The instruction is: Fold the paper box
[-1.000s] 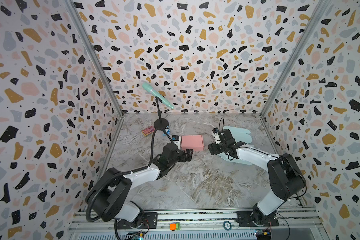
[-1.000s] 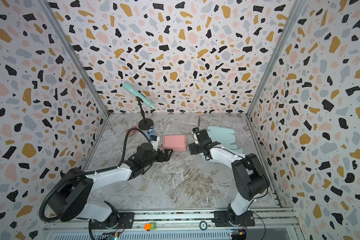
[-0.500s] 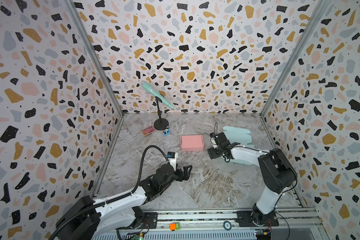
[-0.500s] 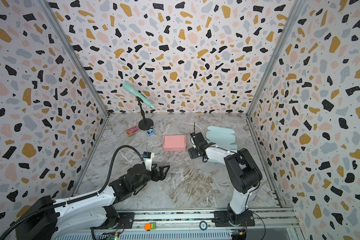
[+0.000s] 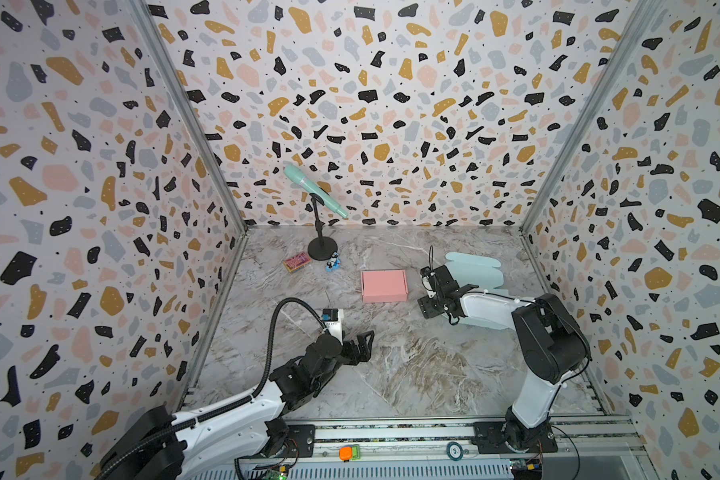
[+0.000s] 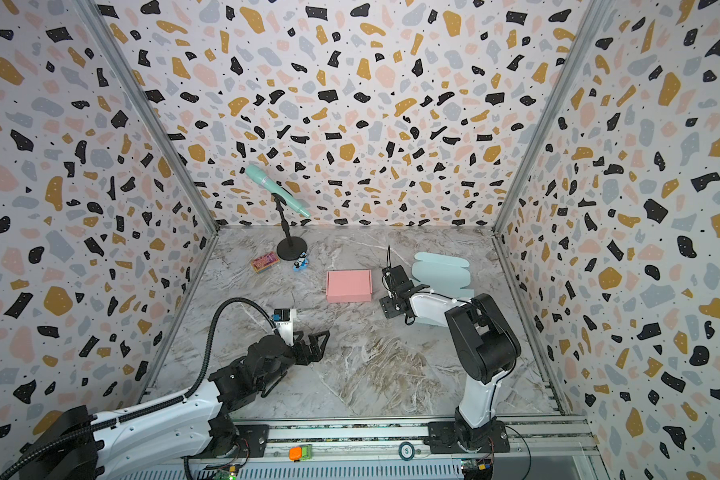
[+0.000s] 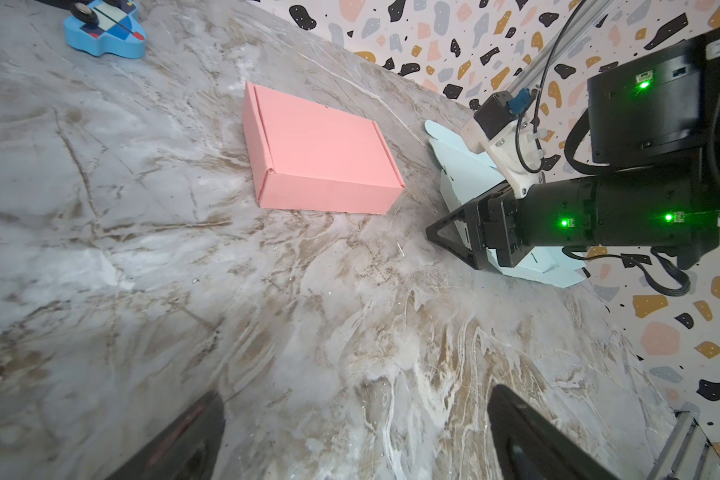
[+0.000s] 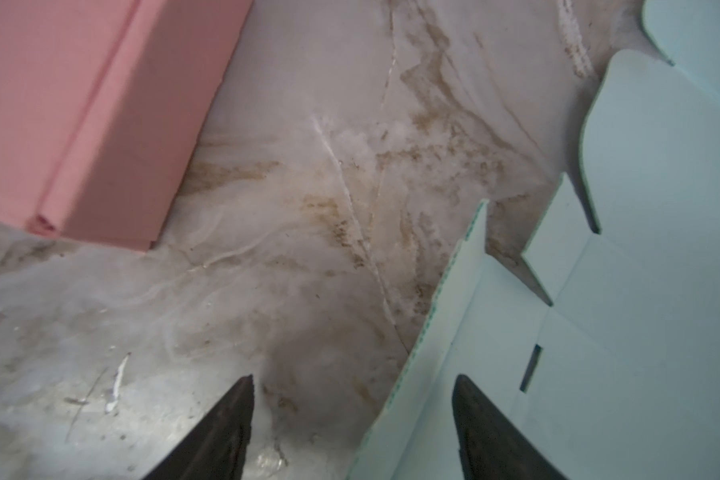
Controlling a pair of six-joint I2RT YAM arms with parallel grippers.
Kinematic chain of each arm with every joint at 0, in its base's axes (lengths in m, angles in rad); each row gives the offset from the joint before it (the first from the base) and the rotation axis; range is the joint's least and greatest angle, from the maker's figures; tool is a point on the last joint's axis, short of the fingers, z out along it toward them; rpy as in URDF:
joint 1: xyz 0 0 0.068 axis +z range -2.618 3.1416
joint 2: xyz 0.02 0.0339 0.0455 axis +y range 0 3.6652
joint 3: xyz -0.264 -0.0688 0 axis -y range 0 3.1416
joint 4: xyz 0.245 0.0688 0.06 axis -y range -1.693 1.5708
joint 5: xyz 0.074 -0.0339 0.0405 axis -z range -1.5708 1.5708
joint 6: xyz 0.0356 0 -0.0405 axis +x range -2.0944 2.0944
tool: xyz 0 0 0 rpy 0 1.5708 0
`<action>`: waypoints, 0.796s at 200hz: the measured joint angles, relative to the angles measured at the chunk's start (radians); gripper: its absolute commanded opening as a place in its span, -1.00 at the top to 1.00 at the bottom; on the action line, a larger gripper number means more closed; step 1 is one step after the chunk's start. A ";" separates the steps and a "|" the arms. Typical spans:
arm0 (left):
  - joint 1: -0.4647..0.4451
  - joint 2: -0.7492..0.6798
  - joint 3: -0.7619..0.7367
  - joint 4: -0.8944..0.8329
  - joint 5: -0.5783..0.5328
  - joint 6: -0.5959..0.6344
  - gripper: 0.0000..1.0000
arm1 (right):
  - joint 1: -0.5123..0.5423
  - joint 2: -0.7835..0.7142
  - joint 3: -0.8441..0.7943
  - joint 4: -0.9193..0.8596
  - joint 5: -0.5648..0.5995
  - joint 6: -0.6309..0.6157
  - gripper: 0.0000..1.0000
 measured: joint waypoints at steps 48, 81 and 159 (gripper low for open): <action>0.000 -0.001 -0.040 0.003 -0.006 -0.004 -1.00 | -0.002 0.001 0.000 -0.003 0.022 -0.006 -0.04; -0.001 -0.050 -0.066 -0.001 -0.009 -0.004 -1.00 | -0.005 0.001 0.000 -0.006 0.032 -0.008 0.09; -0.001 -0.117 -0.120 0.023 -0.019 -0.005 -1.00 | -0.006 -0.001 0.000 -0.008 0.067 -0.010 0.31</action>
